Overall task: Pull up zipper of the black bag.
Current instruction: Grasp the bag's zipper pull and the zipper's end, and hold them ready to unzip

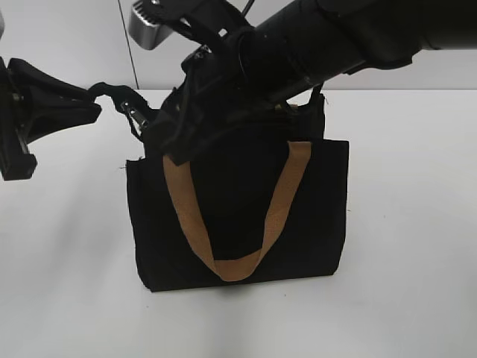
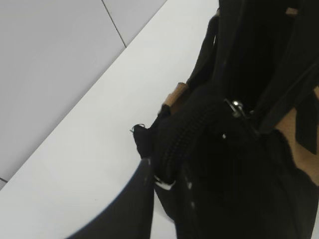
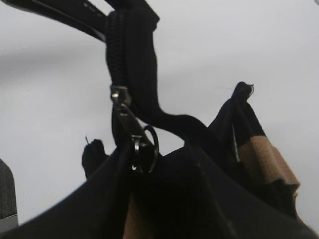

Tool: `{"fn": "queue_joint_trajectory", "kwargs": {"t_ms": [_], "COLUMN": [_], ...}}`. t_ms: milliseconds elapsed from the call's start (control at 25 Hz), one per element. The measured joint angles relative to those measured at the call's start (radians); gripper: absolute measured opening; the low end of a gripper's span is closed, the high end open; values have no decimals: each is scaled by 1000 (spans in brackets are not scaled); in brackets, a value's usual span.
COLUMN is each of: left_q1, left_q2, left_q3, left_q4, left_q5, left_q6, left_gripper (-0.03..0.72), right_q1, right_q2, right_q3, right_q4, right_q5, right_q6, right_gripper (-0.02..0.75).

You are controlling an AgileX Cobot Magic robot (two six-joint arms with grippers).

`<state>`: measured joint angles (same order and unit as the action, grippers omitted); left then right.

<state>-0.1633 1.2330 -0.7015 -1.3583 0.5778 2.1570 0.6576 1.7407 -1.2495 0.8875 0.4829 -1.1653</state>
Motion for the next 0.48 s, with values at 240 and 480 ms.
{"fn": "queue_joint_trajectory", "kwargs": {"t_ms": [240,480], "left_q1": [0,0], "left_q2": [0,0], "left_q3": [0,0], "left_q4": [0,0], "left_q5": [-1,-7], "left_q6": [0,-3], "left_gripper": [73,71], "right_q1": [0,0], "right_q2": [0,0], "right_q3": [0,0], "right_q4": [0,1], "right_q5": [-17,-16], "right_q6": [0,-1], "right_gripper": [136,-1]}}
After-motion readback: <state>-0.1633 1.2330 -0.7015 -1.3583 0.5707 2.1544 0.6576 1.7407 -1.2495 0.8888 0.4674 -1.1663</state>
